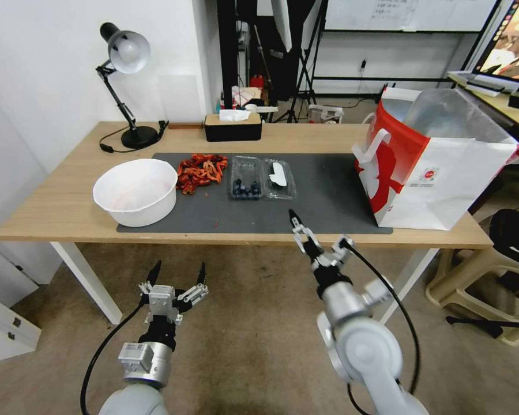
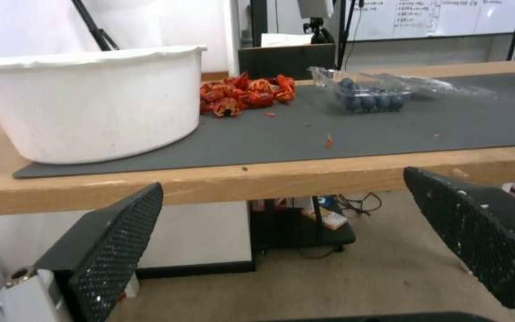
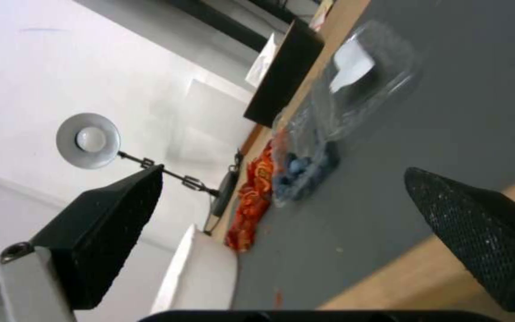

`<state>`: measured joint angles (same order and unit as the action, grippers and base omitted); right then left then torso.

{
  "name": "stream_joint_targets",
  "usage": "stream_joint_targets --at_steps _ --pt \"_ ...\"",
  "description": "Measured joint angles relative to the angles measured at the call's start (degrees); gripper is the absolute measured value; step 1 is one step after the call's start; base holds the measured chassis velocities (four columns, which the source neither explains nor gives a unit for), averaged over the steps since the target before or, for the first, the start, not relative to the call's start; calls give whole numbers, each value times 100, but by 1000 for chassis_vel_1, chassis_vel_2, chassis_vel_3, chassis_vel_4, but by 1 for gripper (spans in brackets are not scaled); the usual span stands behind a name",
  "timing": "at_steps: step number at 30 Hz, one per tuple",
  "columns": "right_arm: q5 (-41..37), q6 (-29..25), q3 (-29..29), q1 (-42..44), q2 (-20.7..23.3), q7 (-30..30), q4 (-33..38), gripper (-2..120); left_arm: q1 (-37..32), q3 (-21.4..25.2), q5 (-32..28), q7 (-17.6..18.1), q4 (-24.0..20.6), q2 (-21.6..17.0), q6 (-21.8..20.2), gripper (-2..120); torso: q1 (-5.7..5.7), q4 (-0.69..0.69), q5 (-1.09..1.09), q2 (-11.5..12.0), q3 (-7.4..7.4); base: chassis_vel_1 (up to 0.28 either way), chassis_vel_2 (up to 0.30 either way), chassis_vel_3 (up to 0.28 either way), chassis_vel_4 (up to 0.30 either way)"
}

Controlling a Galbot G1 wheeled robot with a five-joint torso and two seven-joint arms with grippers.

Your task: Close the takeout container lid, then place the container into the takeout bag.

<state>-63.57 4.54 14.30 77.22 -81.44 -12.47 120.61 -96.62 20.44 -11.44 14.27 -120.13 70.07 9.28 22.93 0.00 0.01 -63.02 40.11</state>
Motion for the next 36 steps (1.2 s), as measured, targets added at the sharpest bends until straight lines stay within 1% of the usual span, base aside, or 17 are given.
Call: stream_joint_targets --at_steps 1,4,5,8,9,12,13,16,26,36 --pt "0 0 0 0 0 0 0 100 0 0 0 0 0 0 0 100 0 0 0 0 0 0 0 0 0" --pt "-524 -20 -280 -730 -101 -458 -413 100 17 19 0 0 30 4 -23 100 0 0 -2 0 0 0 0 0 0" --pt "-524 -20 -280 -730 -101 -458 -413 100 17 19 0 0 30 4 -23 100 0 0 -2 0 0 0 0 0 0" --pt "-902 -30 -570 -1386 -157 -969 -767 100 43 46 -1 9 75 -2 -84 100 0 1 -1 0 0 0 0 0 0" --pt "-902 -30 -570 -1386 -157 -969 -767 100 43 46 -1 9 75 -2 -84 100 0 1 -1 0 0 0 0 0 0" --pt "-1209 -78 -701 -1849 -236 -1272 -1065 100 65 60 0 15 110 10 -127 100 0 0 -1 0 0 0 0 0 0" --pt "-1209 -78 -701 -1849 -236 -1272 -1065 100 65 60 0 15 110 10 -127 100 0 0 -1 0 0 0 0 0 0" --pt "-1508 -96 -786 -2313 -379 -1714 -1462 100 59 66 10 29 152 53 -152 100 -1 0 -1 -1 0 0 0 0 0" --pt "-1793 -250 -748 -2932 -619 -2167 -2130 100 39 80 33 53 223 108 -155 100 0 0 -1 -1 0 0 0 0 0" --pt "-1842 -293 -663 -3225 -733 -2371 -2391 100 67 112 23 64 236 100 -155 100 -1 0 -1 -1 0 0 0 0 0"
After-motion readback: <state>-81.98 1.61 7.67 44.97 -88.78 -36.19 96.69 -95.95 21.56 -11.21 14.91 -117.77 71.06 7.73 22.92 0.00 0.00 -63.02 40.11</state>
